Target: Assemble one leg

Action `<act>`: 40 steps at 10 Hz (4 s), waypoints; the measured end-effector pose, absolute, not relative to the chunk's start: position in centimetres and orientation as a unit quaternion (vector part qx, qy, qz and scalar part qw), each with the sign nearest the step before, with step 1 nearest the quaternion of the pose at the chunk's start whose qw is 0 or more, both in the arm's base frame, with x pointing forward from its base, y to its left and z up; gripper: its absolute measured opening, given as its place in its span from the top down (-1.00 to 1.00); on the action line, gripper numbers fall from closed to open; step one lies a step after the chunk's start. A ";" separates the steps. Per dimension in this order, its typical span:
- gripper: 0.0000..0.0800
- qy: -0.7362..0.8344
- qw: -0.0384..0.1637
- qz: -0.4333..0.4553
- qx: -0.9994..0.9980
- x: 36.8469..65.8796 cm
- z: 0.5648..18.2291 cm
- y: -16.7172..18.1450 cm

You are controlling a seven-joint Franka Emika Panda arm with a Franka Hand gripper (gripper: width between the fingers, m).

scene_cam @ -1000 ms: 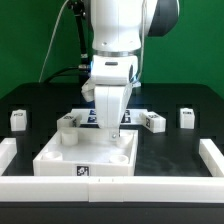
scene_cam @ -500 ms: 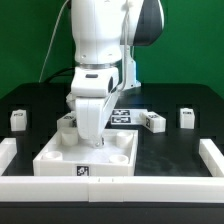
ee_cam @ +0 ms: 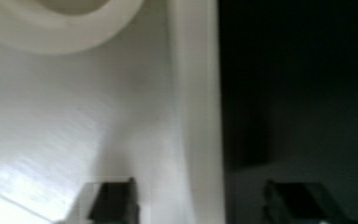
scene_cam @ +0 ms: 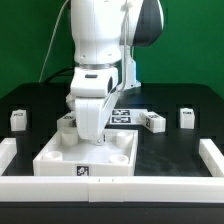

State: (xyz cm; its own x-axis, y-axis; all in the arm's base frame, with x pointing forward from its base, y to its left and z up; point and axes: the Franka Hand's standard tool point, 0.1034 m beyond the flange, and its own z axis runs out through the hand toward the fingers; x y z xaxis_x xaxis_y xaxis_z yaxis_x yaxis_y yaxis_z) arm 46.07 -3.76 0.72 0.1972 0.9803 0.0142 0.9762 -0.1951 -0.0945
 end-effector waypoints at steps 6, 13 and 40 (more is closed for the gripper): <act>0.83 -0.633 0.037 0.020 -0.773 46.4 0.9 -3.8; 0.83 -0.659 0.032 0.014 -0.751 47.0 0.7 -1.2; -0.62 -0.682 0.032 0.024 -0.731 50.0 0.7 7.7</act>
Offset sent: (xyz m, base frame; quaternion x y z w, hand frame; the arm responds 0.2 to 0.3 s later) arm 0.0000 0.0000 0.0000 0.0000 0.0000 0.0000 1.0000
